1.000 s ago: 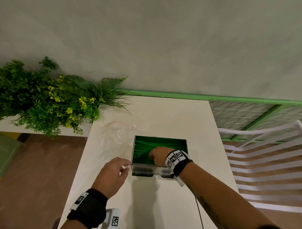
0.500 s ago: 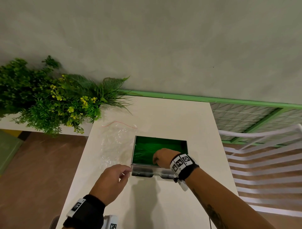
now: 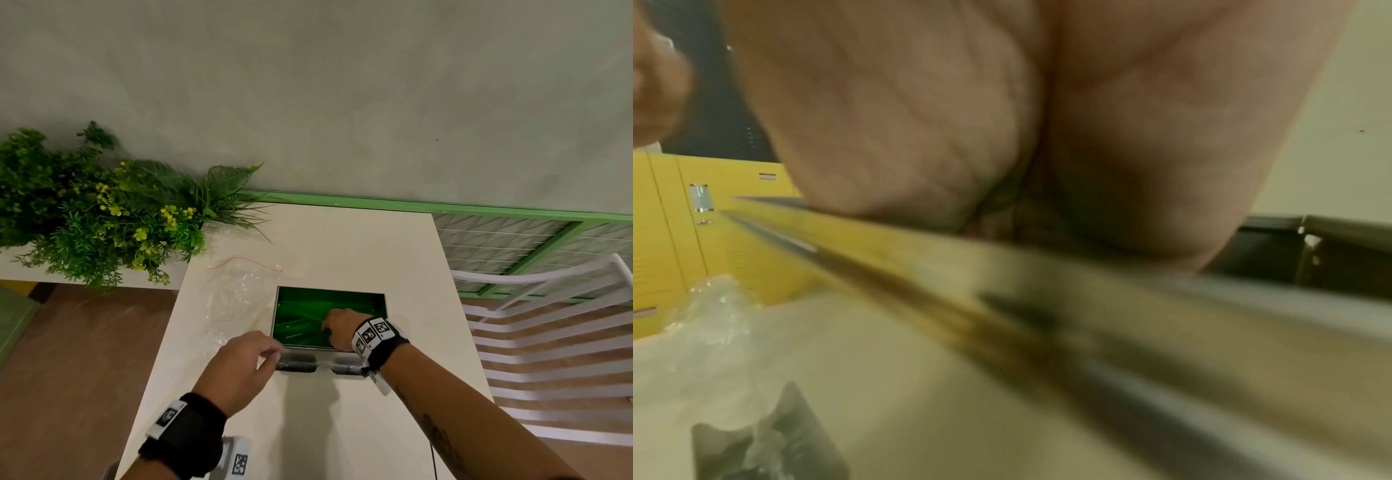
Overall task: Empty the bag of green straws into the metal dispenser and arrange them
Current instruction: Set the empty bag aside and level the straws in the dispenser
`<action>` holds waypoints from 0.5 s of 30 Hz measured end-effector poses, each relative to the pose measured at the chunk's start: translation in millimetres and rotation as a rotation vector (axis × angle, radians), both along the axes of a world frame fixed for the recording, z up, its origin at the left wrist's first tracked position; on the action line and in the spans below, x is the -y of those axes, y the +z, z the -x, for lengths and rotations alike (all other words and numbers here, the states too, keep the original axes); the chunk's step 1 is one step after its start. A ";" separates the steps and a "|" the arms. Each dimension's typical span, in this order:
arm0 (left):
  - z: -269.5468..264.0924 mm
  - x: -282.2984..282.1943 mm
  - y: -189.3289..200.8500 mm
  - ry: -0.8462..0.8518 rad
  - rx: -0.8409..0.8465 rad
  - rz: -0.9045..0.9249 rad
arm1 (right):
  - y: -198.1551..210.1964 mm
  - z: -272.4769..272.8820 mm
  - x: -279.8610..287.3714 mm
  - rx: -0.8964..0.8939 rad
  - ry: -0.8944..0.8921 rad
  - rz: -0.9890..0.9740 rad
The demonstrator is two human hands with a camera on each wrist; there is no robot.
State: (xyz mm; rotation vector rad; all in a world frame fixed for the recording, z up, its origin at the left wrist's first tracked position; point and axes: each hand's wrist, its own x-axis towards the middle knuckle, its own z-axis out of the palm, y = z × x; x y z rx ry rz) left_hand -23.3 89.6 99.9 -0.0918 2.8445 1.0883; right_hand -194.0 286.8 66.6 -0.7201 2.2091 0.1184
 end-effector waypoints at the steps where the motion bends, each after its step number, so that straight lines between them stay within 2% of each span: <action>1: 9.6 -2.1 2.9 -0.046 -0.005 0.054 | 0.6 -1.0 -1.5 -0.012 -0.011 -0.013; 3: 35.1 -9.2 6.2 -0.128 0.036 0.196 | 2.5 -2.9 -2.2 -0.018 -0.030 -0.046; 7: 92.6 -39.1 10.7 -0.287 0.264 0.498 | 9.9 -7.2 -0.2 -0.019 -0.070 -0.047; 11: 128.9 -61.3 -1.1 -0.421 0.393 0.601 | 12.8 -11.4 -3.2 0.016 -0.017 -0.003; 15: 149.4 -59.8 -20.8 -0.387 0.394 0.604 | 18.8 -16.1 -13.3 0.028 0.019 0.108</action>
